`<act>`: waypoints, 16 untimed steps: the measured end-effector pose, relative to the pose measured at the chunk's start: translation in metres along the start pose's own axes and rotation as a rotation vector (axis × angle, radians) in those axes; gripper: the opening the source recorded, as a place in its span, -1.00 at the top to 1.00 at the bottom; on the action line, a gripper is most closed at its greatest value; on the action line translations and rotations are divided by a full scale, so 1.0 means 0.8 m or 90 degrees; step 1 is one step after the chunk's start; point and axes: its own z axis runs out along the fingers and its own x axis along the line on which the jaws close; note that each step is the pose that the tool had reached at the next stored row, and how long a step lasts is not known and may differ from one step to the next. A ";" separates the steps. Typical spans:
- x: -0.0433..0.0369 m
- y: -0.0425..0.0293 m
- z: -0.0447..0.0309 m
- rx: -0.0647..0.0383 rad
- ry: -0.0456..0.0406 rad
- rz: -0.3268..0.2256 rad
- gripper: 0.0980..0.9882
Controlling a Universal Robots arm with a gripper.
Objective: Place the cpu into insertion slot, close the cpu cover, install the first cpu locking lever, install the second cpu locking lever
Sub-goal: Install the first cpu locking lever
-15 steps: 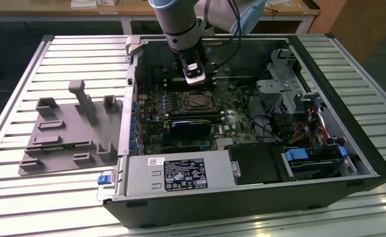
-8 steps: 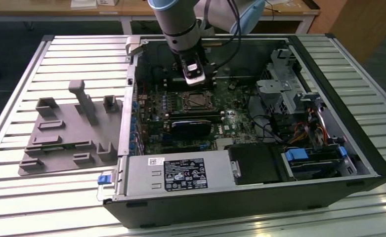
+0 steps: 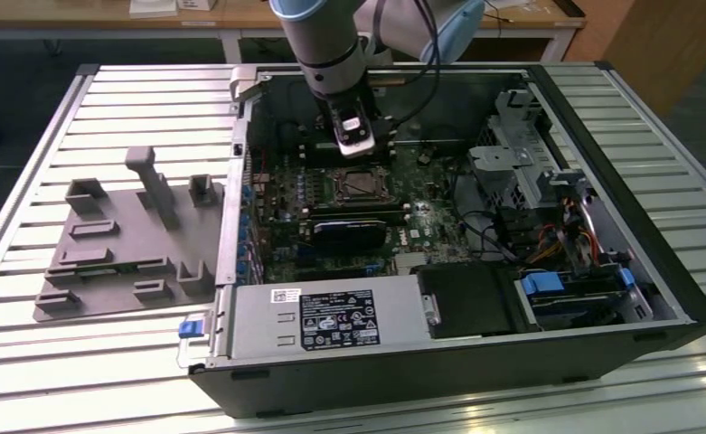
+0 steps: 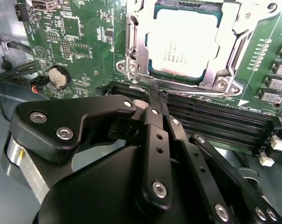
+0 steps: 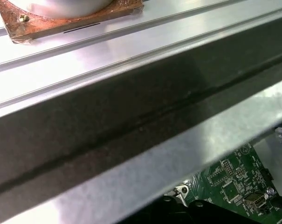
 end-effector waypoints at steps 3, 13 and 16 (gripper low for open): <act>0.000 -0.0003 0.0010 0.001 -0.0006 0.000 0.99; 0.001 -0.0013 0.0045 0.003 -0.0023 -0.001 0.99; 0.001 -0.0017 0.0048 0.004 -0.0023 -0.001 0.99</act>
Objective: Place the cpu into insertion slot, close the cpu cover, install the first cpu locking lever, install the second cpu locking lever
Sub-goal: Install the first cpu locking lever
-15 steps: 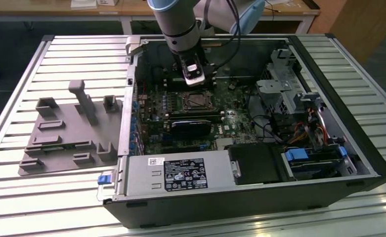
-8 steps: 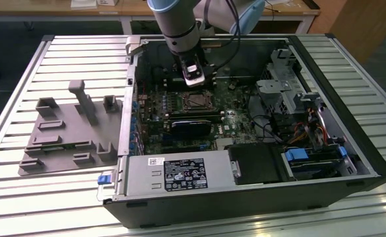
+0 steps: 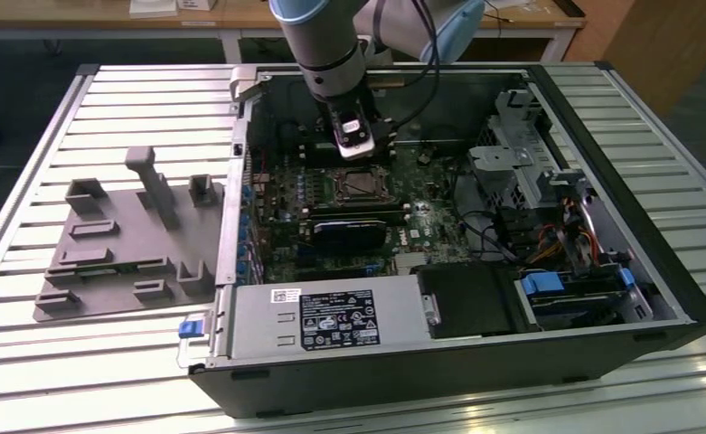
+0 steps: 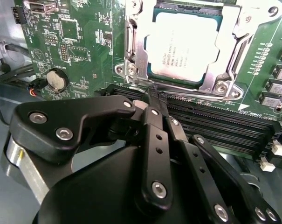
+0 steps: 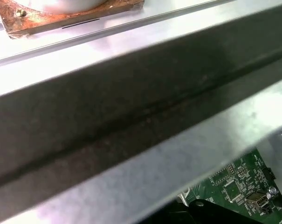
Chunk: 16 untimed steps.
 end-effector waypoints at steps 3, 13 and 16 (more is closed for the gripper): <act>0.000 -0.0003 0.0004 0.000 -0.0002 0.000 0.99; 0.000 -0.0001 -0.0002 0.001 -0.0008 0.000 0.99; -0.001 0.0004 -0.0025 0.001 -0.0006 0.000 0.99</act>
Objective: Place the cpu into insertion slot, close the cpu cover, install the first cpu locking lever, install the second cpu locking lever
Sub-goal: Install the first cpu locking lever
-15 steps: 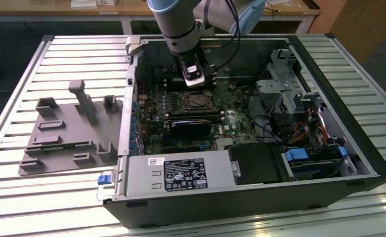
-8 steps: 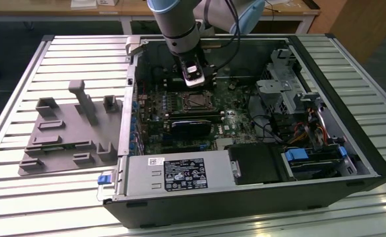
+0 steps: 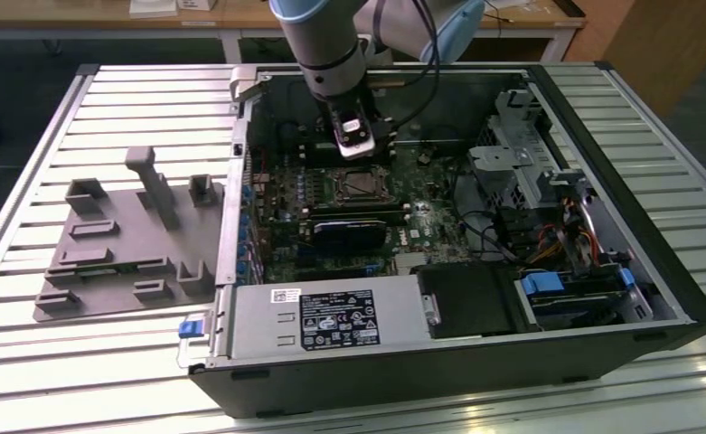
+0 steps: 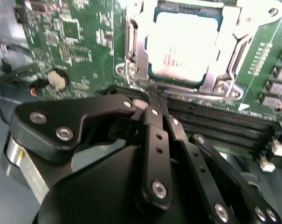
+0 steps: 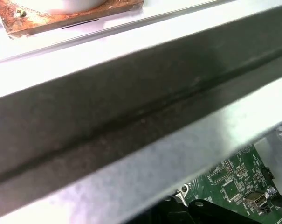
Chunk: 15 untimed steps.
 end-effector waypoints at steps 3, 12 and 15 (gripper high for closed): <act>0.000 -0.0003 -0.0002 0.000 0.0000 0.000 0.99; 0.000 -0.0008 0.0017 0.000 0.0000 0.000 0.99; -0.001 -0.0012 0.0022 0.000 0.0000 0.000 0.99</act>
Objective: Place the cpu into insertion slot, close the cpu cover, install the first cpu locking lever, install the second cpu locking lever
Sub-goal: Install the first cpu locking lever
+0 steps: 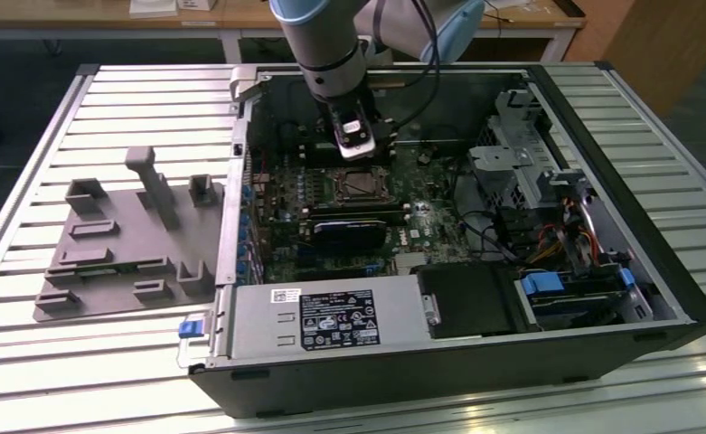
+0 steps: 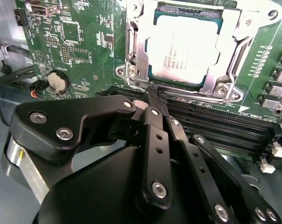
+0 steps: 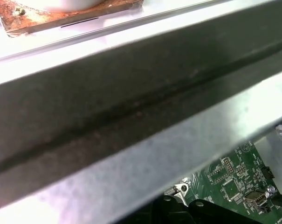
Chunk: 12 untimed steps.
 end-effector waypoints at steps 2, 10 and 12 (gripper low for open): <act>0.000 -0.0002 0.0003 0.000 0.0000 0.000 0.99; -0.001 -0.0005 0.0022 -0.002 0.0011 0.001 0.99; -0.001 -0.0003 0.0023 -0.005 0.0025 0.002 0.99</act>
